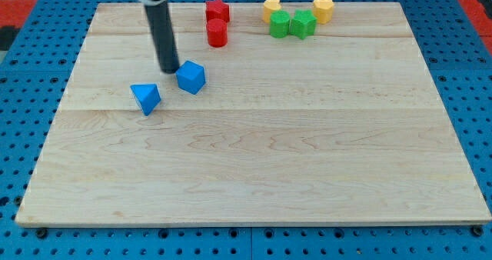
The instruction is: Slide the blue blocks together to the bottom left of the board
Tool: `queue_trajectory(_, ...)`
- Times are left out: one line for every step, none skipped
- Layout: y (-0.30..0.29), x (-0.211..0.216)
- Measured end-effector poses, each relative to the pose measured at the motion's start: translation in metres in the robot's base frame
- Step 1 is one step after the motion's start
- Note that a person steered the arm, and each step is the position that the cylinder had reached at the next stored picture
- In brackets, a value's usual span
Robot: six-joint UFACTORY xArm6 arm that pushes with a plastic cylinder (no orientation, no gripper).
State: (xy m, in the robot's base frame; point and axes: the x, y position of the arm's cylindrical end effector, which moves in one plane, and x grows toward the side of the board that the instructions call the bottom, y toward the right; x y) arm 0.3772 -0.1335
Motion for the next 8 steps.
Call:
queue_trajectory(-0.003, -0.032)
queue_trajectory(0.046, -0.057)
queue_trajectory(0.106, -0.035)
queue_trajectory(0.057, -0.004)
queue_trajectory(-0.019, 0.002)
queue_trajectory(-0.044, 0.041)
queue_trajectory(-0.060, 0.089)
queue_trajectory(-0.070, 0.124)
